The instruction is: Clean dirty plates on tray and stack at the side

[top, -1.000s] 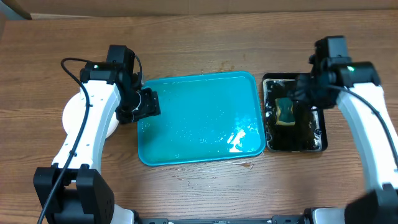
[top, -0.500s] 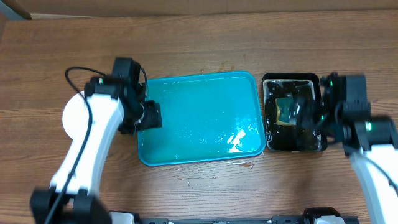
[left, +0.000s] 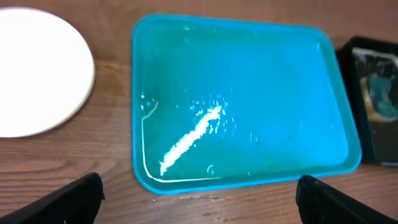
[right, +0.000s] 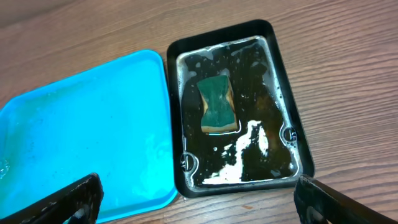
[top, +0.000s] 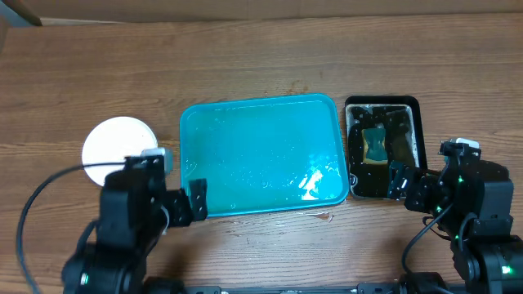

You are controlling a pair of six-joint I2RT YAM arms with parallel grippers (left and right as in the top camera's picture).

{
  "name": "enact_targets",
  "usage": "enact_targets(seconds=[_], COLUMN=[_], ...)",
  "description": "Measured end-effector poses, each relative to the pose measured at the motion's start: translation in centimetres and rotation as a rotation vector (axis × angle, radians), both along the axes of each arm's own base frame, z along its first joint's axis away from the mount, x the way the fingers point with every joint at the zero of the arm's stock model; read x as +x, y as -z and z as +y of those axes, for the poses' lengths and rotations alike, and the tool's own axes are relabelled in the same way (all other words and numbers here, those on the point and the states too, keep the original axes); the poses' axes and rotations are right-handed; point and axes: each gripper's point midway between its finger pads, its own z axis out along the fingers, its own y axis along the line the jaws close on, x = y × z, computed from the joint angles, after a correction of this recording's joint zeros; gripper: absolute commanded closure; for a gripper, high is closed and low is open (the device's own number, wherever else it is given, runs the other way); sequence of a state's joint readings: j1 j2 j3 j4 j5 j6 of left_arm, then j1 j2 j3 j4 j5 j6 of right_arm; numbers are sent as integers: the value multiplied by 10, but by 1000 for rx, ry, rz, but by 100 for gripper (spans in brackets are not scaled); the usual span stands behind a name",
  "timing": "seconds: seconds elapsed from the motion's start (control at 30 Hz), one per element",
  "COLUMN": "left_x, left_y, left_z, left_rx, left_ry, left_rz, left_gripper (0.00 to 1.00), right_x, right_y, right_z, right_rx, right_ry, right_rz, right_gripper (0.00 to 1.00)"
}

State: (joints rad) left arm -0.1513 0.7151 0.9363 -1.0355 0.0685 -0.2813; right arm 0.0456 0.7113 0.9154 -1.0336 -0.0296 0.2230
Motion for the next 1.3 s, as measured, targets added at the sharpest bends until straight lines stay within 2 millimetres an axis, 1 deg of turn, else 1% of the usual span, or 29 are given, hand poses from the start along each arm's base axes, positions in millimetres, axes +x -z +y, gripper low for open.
enact_targets(seconds=[0.1, 0.17, 0.4, 1.0, 1.1, 1.2, 1.3], left_x=[-3, -2, -7, -7, -7, -7, -7], left_y=[-10, -12, -3, -2, -2, -2, -2], left_z=[4, 5, 7, 8, 8, 8, 8], left_rx=[2, 5, 19, 22, 22, 22, 23], left_ry=[-16, -21, -28, -31, -31, -31, -31], left_rz=[-58, -71, -31, -29, -29, -29, -27], left_gripper=[0, 0, 0, 0, 0, 0, 0], right_x=[1, 1, 2, 1, 7, 11, 9], right_y=[2, 4, 6, 7, -6, -30, -41], right_z=[0, 0, 0, -1, -1, 4, 9], right_rx=[-1, -1, -3, -13, -11, -12, -6], right_ry=[0, -1, -2, 0, 0, -25, -50], right_rz=[10, 16, 23, 26, -52, -223, -358], right_gripper=[0, 0, 0, 0, 0, 0, 0])
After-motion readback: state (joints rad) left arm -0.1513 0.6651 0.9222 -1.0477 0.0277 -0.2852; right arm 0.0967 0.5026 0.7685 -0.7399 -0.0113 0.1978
